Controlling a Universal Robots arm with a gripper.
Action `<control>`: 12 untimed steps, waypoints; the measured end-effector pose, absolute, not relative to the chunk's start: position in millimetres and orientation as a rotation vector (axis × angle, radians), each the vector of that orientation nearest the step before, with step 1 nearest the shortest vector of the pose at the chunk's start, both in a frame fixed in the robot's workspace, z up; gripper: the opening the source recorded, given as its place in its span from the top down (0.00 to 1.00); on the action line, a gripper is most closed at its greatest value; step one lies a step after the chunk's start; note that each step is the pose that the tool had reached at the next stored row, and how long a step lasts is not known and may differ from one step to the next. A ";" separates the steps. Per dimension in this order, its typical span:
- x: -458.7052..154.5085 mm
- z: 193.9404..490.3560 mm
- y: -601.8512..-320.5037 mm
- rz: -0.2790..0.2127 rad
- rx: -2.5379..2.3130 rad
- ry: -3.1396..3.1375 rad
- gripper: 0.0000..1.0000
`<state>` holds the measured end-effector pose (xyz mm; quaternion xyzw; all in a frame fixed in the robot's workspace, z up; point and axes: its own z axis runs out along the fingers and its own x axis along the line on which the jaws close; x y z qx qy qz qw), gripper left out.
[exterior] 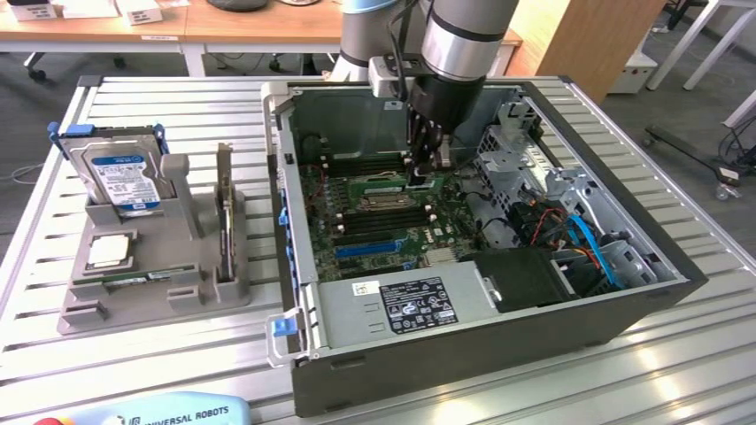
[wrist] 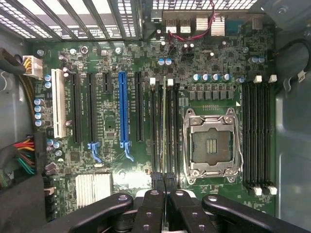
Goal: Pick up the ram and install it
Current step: 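Insert the ram into the slot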
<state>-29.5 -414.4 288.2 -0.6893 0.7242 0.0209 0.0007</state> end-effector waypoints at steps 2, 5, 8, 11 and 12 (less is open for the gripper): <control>-29.5 286.1 -414.4 0.066 -2.164 2.274 0.89; -29.5 283.0 -414.4 0.066 -2.164 2.274 0.89; -29.5 282.4 -414.4 0.066 -2.165 2.274 0.89; -29.5 282.3 -414.4 0.066 -2.165 2.274 0.89; -29.5 282.3 -414.4 0.066 -2.168 2.271 0.89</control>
